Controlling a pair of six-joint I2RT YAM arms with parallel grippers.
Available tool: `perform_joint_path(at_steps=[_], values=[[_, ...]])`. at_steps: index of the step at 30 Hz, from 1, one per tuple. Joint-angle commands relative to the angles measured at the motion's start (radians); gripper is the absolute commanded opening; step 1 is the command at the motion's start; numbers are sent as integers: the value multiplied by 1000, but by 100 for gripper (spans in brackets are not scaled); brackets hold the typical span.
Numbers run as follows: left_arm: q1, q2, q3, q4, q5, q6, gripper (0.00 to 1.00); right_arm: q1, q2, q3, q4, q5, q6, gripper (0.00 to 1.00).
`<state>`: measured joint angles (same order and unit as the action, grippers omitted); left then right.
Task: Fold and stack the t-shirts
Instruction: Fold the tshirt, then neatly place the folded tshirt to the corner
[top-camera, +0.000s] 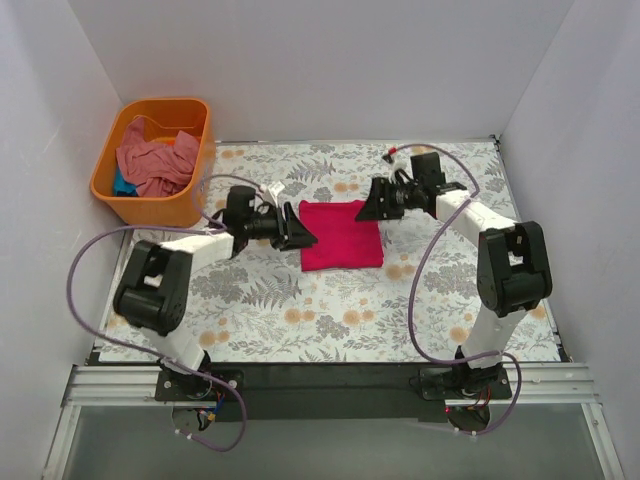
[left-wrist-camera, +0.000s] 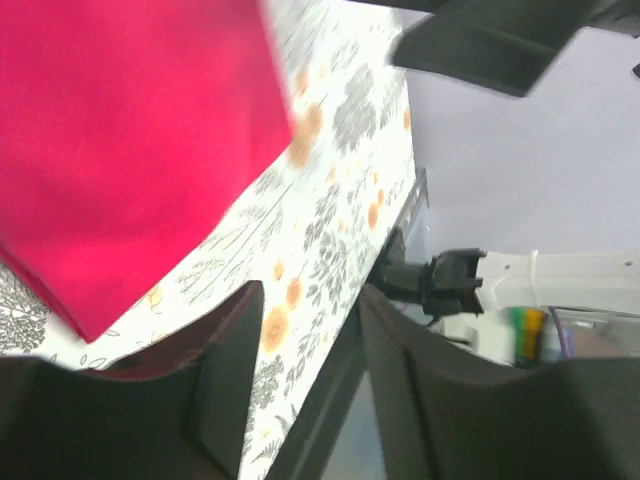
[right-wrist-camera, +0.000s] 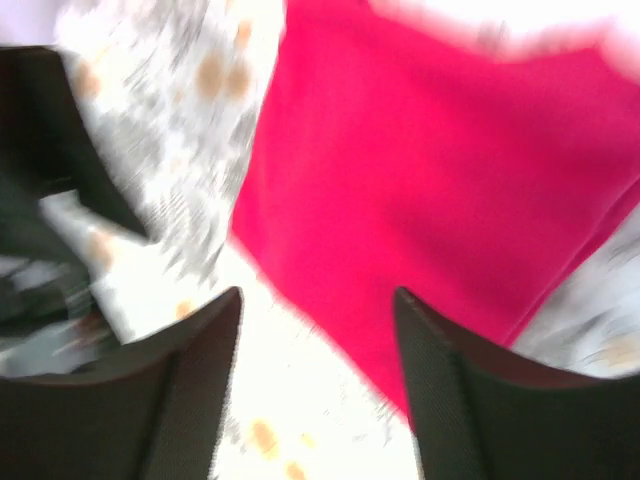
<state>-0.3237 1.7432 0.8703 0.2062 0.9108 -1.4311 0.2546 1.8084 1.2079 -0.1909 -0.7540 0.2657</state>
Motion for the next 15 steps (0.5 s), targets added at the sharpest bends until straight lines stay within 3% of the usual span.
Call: perform_joint_path(at_steps=[1,3,8,10,15], values=[[53,-233,128,-265,-163,250,44,138,-75,159,-174,440,-244,73],[77,-309,173,-390,-226,329,52,224,-52,212,-196,568,-253,88],[130,-413,303,-632,-349,518,60,363,52,295,-258,738,-252,93],[150,-459,299,-646,-391,532,61,397,98,314,-271,749,-253,98],[161,-537,253,-646,-411,551,64,414,204,309,-294,838,-263,98]])
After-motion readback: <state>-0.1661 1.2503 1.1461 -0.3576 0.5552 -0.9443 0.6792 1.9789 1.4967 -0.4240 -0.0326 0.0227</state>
